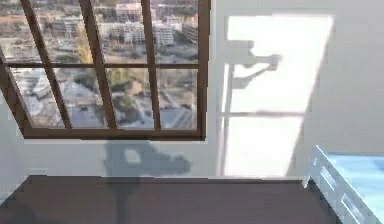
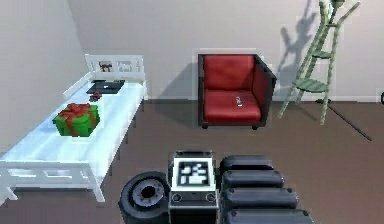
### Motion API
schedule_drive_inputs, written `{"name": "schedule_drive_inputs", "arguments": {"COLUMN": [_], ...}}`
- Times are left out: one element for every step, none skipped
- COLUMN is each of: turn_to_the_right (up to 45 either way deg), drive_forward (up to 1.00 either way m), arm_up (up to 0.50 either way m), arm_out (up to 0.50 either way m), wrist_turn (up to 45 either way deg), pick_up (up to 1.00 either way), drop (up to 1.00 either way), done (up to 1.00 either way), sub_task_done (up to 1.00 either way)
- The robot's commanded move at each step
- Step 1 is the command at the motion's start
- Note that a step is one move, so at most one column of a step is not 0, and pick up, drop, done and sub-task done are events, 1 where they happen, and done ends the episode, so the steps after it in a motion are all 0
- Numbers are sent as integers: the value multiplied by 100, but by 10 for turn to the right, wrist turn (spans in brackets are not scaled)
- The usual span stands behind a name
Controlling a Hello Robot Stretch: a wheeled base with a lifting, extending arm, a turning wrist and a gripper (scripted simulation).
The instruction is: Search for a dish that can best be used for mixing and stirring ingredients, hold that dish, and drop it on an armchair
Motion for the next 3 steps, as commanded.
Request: {"name": "schedule_drive_inputs", "arguments": {"turn_to_the_right": [60, -90, 60], "drive_forward": [0, 0, 0], "arm_up": [0, 0, 0], "arm_out": [0, 0, 0], "wrist_turn": [0, 0, 0], "pick_up": [0, 0, 0], "drop": [0, 0, 0], "done": [0, 0, 0], "sub_task_done": [0, 0, 0]}}
